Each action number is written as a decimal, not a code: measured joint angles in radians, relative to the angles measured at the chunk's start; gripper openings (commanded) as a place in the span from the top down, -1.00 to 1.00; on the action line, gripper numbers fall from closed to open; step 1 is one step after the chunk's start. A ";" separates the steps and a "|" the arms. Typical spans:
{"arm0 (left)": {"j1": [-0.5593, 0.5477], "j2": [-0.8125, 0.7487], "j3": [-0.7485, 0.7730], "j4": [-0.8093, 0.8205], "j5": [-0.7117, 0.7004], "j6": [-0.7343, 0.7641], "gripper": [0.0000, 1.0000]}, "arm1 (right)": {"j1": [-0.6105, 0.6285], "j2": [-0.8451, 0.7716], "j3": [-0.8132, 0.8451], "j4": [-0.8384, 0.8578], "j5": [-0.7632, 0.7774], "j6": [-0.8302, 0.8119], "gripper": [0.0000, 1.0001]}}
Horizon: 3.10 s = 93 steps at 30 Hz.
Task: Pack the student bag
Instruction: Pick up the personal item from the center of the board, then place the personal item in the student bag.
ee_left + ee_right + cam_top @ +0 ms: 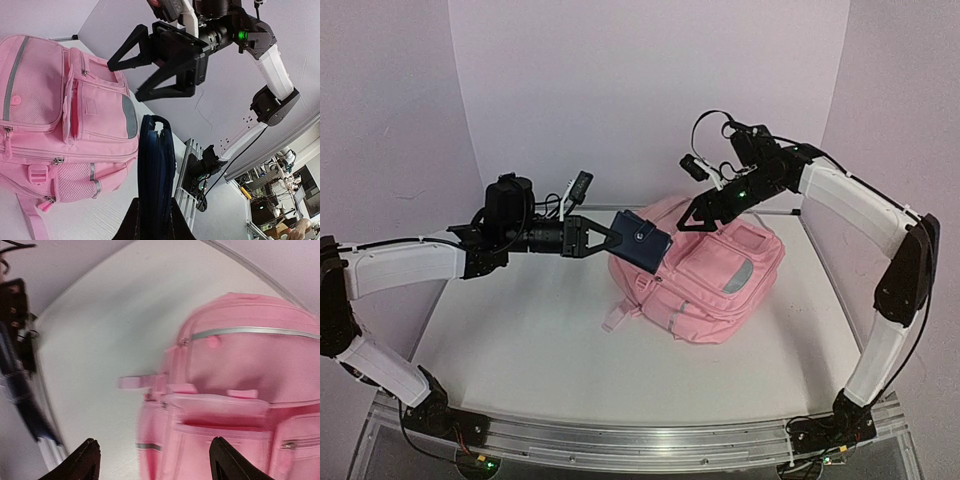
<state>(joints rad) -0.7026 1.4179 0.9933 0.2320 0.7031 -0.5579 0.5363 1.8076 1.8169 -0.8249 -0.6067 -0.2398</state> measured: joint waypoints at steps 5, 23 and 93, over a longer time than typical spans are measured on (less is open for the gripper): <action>0.005 -0.011 -0.014 -0.015 0.000 -0.011 0.99 | -0.001 0.075 0.014 -0.001 0.205 -0.196 -0.56; 0.012 -0.127 -0.062 -0.037 -0.018 -0.019 1.00 | -0.002 0.300 0.166 -0.022 0.303 -0.497 -0.94; 0.004 0.156 0.169 -0.381 -0.288 0.429 1.00 | 0.060 0.496 0.507 -0.235 -0.040 0.078 -0.24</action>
<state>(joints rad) -0.6987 1.5737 1.1618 -0.1488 0.4154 -0.1294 0.5964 2.3031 2.3234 -1.0597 -0.6463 -0.1614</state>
